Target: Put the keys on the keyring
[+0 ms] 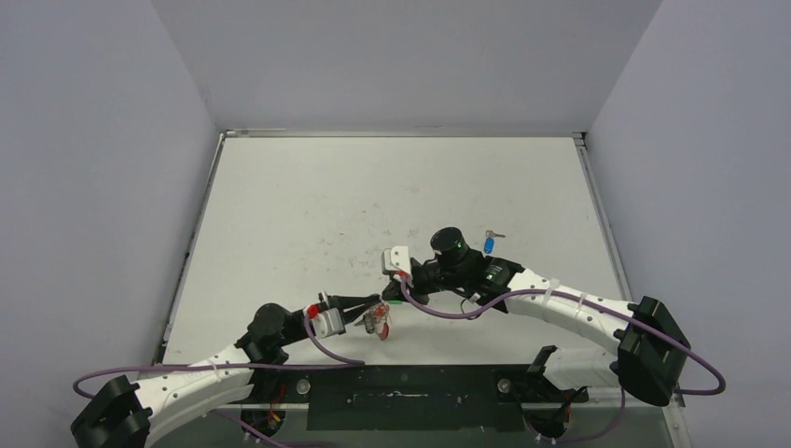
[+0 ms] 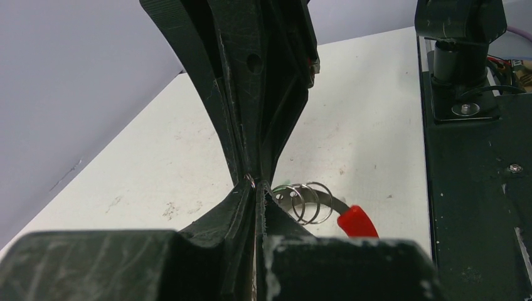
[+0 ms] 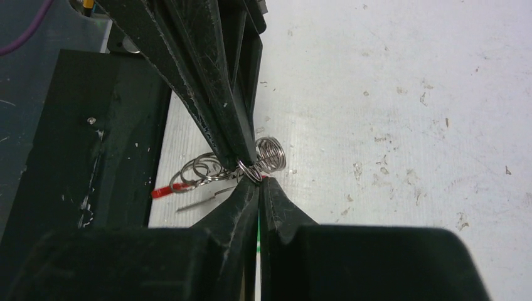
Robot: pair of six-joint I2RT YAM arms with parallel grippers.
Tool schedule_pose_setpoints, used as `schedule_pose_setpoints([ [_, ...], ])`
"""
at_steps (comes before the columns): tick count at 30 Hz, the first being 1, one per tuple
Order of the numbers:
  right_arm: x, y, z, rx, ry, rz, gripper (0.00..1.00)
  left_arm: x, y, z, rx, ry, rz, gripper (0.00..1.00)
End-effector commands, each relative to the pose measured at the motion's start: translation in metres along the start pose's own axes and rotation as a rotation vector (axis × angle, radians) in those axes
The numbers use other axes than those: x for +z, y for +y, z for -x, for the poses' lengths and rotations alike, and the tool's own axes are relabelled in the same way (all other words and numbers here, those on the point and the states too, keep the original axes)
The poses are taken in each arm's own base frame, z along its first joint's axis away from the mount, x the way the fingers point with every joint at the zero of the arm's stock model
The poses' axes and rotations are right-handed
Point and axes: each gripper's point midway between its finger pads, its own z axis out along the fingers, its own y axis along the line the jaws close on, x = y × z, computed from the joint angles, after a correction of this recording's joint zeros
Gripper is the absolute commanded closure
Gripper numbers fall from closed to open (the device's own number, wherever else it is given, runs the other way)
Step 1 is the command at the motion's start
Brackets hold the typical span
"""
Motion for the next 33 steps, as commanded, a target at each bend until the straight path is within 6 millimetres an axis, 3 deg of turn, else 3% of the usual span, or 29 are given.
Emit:
schedule_pose_setpoints([
  [1, -0.005, 0.001, 0.025, -0.078, -0.095, 0.016, 1.00, -0.001, -0.001, 0.008, 0.014, -0.051, -0.001, 1.00],
  [7, -0.013, -0.004, 0.011, 0.003, 0.035, -0.019, 1.00, -0.002, 0.005, 0.006, 0.017, -0.026, 0.035, 0.98],
  [10, -0.019, -0.005, 0.006, 0.058, 0.129, -0.024, 1.00, -0.001, 0.010, 0.004, 0.025, 0.022, 0.042, 0.83],
  [14, -0.026, -0.006, 0.002, 0.109, 0.263, -0.032, 1.00, -0.002, 0.015, -0.001, 0.014, 0.082, 0.058, 0.71],
  [21, -0.024, -0.008, -0.002, 0.126, 0.412, -0.077, 1.00, -0.005, 0.017, -0.006, 0.000, 0.114, 0.075, 0.70],
  [28, -0.004, -0.010, 0.009, 0.159, 0.352, -0.064, 1.00, -0.004, 0.013, -0.006, -0.038, 0.138, 0.058, 0.70],
  [33, 0.012, -0.014, 0.005, 0.196, 0.332, -0.063, 1.00, -0.005, 0.006, -0.012, -0.097, 0.155, 0.037, 0.71],
])
